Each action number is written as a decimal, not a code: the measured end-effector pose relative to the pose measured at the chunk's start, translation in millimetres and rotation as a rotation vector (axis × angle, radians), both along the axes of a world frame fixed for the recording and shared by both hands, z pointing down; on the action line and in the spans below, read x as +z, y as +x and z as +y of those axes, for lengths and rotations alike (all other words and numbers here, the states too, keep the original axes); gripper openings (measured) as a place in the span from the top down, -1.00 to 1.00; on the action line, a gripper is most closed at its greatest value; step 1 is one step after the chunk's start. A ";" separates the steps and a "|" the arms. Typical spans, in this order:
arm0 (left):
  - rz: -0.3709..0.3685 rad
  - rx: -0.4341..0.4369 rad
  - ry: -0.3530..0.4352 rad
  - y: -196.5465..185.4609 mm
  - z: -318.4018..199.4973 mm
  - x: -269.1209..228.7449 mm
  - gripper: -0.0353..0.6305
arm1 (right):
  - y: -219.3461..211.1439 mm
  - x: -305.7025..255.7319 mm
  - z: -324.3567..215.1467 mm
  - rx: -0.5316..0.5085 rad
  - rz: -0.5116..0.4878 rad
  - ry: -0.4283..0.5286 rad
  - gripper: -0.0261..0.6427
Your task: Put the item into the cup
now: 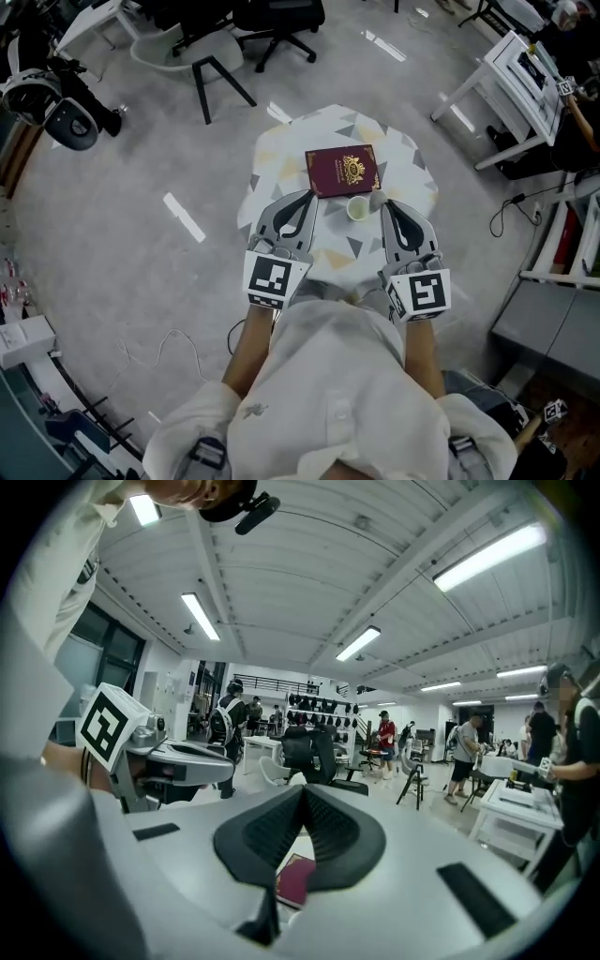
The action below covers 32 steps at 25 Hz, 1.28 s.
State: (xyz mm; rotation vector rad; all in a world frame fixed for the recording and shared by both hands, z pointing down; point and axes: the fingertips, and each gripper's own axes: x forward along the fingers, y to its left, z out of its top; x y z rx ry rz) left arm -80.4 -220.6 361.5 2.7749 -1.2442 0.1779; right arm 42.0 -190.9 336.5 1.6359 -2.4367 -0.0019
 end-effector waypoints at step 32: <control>-0.036 -0.130 -0.077 10.3 -37.2 34.9 0.85 | -0.9 47.0 -59.4 -0.164 -0.024 -0.092 0.91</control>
